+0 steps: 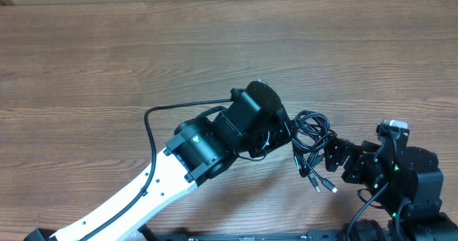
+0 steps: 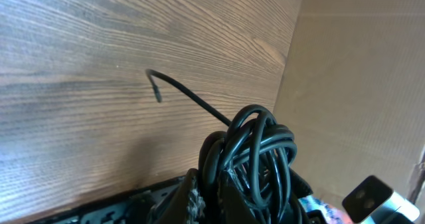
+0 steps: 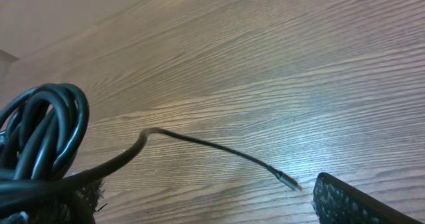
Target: Untangle cables
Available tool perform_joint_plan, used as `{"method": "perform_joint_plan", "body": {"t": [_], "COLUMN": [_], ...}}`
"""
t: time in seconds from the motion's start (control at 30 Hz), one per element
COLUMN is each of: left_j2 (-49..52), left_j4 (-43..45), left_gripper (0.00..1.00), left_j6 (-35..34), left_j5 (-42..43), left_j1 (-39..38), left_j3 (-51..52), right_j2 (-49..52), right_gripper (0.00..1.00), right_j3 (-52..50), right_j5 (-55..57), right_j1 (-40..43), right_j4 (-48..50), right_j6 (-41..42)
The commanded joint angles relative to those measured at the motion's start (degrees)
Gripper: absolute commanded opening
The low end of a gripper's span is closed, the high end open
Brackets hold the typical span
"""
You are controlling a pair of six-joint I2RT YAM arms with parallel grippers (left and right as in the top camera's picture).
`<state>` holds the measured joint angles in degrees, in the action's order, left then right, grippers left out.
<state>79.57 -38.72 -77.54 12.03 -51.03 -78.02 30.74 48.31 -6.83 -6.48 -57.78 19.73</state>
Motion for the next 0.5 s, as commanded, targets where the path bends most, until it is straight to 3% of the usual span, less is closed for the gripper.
{"method": "perform_joint_plan", "body": {"t": [0.0, 0.27, 0.47], "left_j2": [-0.17, -0.17, -0.17], "left_j4": [-0.07, -0.5, -2.95], "left_gripper": [0.04, 0.04, 0.04], "left_j6": [5.62, 9.9, 9.84], "left_j5": [1.99, -0.9, -9.16], "left_j1": [-0.39, -0.33, -0.35], "left_j3": [-0.42, -0.42, -0.42], "right_j2": [-0.48, -0.48, -0.48], "right_gripper": [1.0, 1.0, 1.0], "right_j3": [1.16, 1.16, 1.16], "right_j5": [4.44, 4.66, 4.63], "right_j1": [0.07, 0.07, 0.07], "right_j4": [0.11, -0.04, -0.22], "right_j6": [1.73, 1.7, 1.73]}}
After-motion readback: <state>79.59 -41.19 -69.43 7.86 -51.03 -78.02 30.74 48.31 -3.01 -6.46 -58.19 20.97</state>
